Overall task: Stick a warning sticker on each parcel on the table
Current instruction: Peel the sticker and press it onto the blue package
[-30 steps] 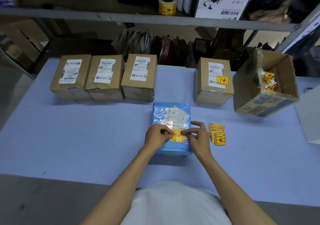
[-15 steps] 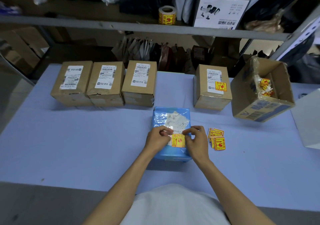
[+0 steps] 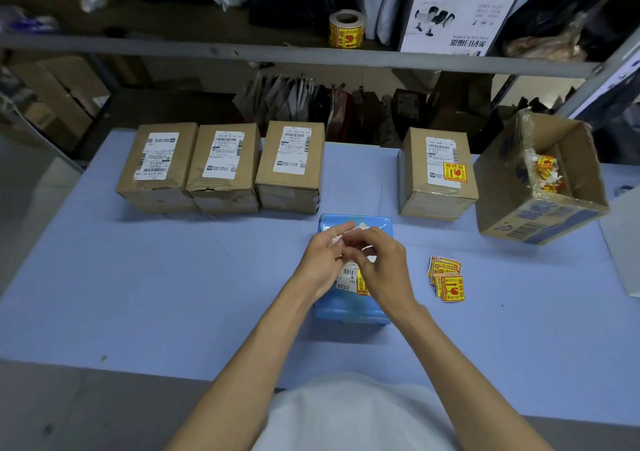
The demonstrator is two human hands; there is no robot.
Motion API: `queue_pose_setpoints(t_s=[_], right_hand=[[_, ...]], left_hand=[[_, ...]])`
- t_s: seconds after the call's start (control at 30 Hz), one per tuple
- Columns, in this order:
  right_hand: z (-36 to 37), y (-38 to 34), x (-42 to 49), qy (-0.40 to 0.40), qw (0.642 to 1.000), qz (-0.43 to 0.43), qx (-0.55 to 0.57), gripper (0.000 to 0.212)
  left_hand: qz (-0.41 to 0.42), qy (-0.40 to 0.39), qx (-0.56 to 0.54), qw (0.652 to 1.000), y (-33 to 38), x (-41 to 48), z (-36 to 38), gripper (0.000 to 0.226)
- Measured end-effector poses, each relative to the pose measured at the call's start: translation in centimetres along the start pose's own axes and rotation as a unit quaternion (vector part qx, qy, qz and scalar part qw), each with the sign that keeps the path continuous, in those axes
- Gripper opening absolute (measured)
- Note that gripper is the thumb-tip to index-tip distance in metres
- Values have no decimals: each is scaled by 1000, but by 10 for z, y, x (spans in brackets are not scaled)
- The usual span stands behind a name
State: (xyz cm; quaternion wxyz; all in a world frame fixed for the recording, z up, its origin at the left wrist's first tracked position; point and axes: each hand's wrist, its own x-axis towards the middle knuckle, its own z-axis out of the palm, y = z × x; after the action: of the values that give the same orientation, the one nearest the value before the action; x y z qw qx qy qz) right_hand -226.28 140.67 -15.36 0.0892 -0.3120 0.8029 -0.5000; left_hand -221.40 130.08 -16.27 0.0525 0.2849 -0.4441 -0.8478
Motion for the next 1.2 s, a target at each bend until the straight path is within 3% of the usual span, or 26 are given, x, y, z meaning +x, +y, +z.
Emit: queue_pose_setpoints(t_s=[0.17,0.37,0.53,0.63,0.97,1.2], right_hand=[[-7,-7,12,12,999,-32,-18,28],[-19,-2,23,28,999,-14,-22,12],[-33,-6,24,36,997,-52,-49,13],[-35,-9,21,92,988,-78,-92,12],[-64,-3,32,184,979,14,-91,6],[-81,-13,38,239,967,69,63,7]], left_hand=[[18,-53,81,995,11,-3,3,32],[-8,-105,136,985,21,2,9,39],[-31,-88,34,995,31,5,25,40],[-11,-80,4,997,35,10,33,22],[68,-53,153,985,44,18,63,7],[75,-69,130,986,50,21,78,7]])
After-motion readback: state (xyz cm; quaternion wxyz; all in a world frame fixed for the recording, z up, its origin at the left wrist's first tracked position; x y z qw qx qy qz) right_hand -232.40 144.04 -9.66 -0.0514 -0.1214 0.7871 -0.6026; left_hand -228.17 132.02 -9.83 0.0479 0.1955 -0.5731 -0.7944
